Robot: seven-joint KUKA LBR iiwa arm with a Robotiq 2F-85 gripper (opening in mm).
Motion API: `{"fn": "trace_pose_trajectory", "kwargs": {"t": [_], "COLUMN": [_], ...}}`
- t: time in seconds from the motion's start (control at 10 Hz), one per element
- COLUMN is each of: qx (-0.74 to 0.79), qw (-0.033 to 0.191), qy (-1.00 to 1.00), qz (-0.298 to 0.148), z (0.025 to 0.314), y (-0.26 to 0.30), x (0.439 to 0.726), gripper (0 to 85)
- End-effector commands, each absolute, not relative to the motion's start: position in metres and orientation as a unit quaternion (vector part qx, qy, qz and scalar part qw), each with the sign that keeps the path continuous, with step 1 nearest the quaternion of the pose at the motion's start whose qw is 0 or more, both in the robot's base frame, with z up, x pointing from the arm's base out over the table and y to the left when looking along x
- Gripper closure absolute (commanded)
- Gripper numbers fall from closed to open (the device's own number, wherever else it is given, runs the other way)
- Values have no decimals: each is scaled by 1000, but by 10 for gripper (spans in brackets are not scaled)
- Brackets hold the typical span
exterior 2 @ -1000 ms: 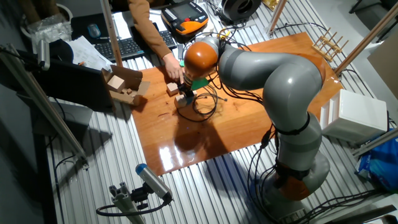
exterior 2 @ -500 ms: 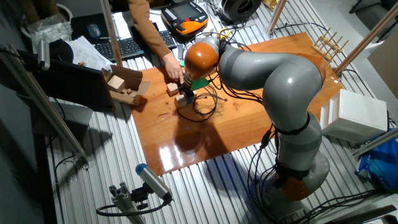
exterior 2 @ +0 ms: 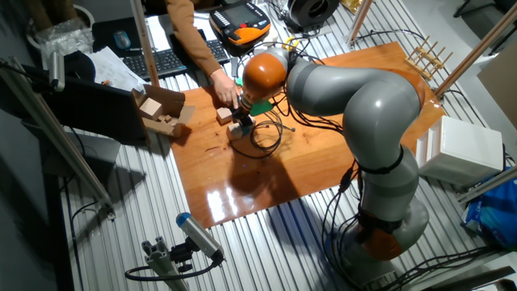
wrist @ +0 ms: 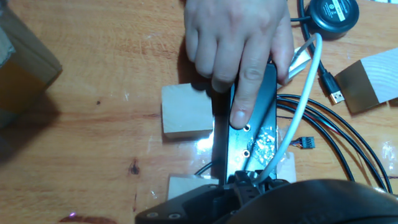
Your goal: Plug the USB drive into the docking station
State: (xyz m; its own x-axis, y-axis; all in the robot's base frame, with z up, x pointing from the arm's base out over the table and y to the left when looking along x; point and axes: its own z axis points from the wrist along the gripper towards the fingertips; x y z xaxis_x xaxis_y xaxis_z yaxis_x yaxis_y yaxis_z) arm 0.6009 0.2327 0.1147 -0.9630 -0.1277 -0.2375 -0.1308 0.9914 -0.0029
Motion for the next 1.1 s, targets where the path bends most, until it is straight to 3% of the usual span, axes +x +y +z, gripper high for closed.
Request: {"fn": "trace_pose_trajectory", "kwargs": {"t": [0.0, 0.4, 1.0], "qx": [-66, -59, -73], "qw": [119, 109, 126], "qy": [991, 992, 989], "qz": [6, 32, 35], "z": [114, 117, 120], "y": [232, 231, 235], "x": [601, 603, 603], "gripper": [850, 850, 850]}}
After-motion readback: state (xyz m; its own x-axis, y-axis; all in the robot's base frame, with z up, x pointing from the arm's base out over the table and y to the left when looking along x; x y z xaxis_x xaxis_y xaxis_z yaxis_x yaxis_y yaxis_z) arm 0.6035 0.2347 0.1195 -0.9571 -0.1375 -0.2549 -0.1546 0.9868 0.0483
